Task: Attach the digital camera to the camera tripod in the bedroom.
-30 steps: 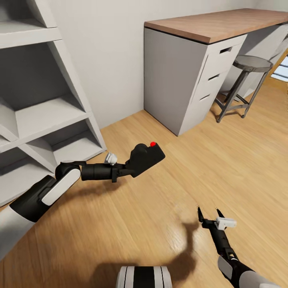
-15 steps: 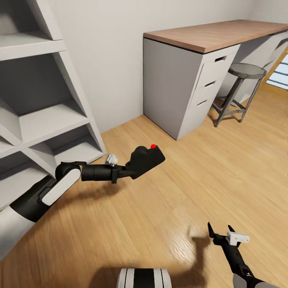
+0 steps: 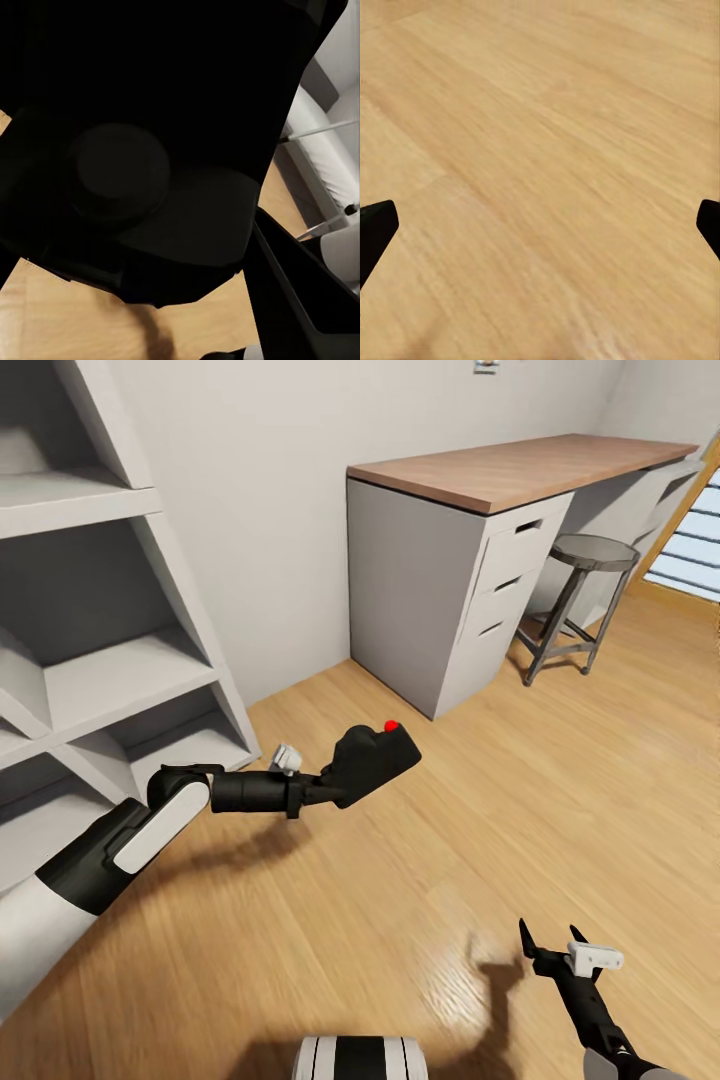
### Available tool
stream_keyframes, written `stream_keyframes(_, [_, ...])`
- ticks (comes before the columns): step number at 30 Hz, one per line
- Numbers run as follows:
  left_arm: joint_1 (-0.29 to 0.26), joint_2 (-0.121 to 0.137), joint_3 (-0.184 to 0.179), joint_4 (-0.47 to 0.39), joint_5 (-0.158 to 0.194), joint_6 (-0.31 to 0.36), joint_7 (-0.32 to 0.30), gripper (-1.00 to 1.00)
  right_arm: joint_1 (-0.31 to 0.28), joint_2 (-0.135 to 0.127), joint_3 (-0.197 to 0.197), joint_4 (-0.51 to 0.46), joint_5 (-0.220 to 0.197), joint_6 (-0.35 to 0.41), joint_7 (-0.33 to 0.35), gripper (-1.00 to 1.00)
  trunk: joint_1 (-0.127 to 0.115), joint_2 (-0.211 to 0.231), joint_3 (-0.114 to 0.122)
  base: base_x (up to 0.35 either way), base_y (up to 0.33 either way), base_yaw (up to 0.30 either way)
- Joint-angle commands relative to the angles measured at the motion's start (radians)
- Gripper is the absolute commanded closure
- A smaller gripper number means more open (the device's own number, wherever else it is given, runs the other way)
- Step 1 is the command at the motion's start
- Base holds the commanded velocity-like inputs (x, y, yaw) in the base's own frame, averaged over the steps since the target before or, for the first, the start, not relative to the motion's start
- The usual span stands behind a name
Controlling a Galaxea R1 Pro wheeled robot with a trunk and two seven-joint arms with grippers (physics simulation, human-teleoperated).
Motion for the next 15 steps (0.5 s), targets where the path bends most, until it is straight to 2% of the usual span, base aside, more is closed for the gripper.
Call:
stream_keyframes(1, [-0.001, -0.001, -0.002, 0.000, 0.007, 0.006, 0.000, 1.00, -0.002, -0.001, -0.008, 0.004, -0.003, -0.004, 0.010, -1.00, -0.001, 0.000, 0.002, 0.000, 0.000, -0.026])
stream_keyframes(3, [-0.001, -0.004, -0.002, 0.000, 0.007, 0.006, 0.001, 1.00, -0.002, 0.000, -0.008, 0.004, -0.003, -0.004, 0.010, -1.00, -0.002, 0.000, 0.006, 0.000, 0.000, -0.015])
stream_keyframes(9, [-0.004, -0.012, 0.000, 0.012, 0.006, 0.088, 0.016, 1.00, -0.002, 0.001, -0.008, 0.004, -0.003, -0.004, 0.011, -1.00, -0.004, 0.002, 0.019, 0.000, 0.000, 0.000])
stream_keyframes(11, [-0.006, -0.020, 0.008, 0.013, 0.006, 0.142, 0.067, 1.00, -0.002, 0.001, -0.008, 0.004, -0.003, -0.004, 0.011, -1.00, -0.005, 0.002, 0.024, 0.000, 0.000, 0.000])
stream_keyframes(15, [-0.008, -0.032, 0.021, 0.014, 0.006, 0.181, 0.125, 1.00, -0.002, 0.001, -0.008, 0.004, -0.003, -0.004, 0.011, -1.00, -0.007, 0.003, 0.033, 0.000, 0.000, 0.000])
